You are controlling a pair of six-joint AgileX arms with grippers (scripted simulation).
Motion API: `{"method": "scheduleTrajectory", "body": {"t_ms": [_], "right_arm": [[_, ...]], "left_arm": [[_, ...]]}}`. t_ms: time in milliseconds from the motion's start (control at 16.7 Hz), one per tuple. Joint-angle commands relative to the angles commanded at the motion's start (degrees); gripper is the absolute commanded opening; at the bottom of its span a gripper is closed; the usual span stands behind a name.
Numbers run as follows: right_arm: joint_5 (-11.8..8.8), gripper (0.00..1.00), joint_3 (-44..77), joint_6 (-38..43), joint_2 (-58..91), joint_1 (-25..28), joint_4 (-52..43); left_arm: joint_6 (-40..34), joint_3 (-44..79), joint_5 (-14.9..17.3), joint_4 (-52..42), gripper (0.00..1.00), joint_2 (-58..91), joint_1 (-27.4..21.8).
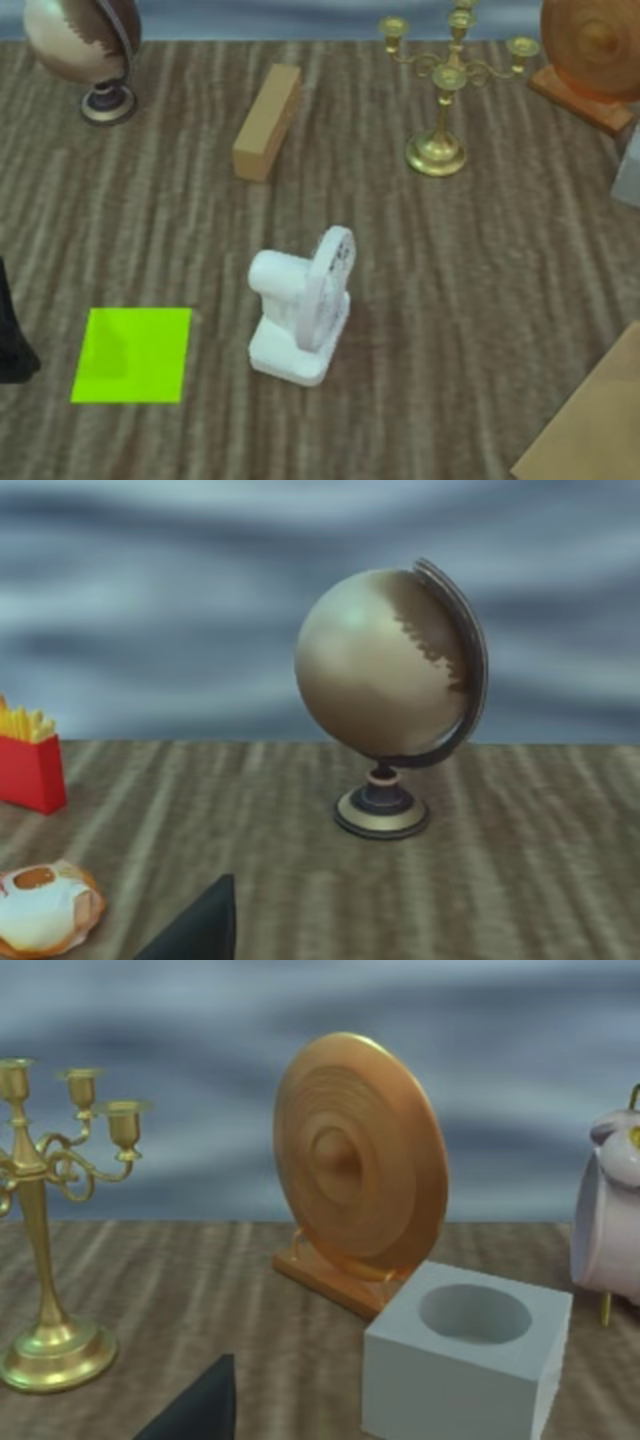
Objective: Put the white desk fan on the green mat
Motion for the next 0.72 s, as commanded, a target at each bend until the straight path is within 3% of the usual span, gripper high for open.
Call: {"method": "scheduleTrajectory", "body": {"t_ms": [300, 720], "right_arm": [[0.00, 1.00, 0.00, 0.00, 0.00, 0.00, 0.00], [0.00, 1.00, 0.00, 0.00, 0.00, 0.00, 0.00]], "left_arm": [[-0.58, 3.50, 0.05, -3.48, 1.00, 3.55, -1.68], [-5.82, 30.84, -0.07, -26.11, 1.00, 31.99, -12.34]]}}
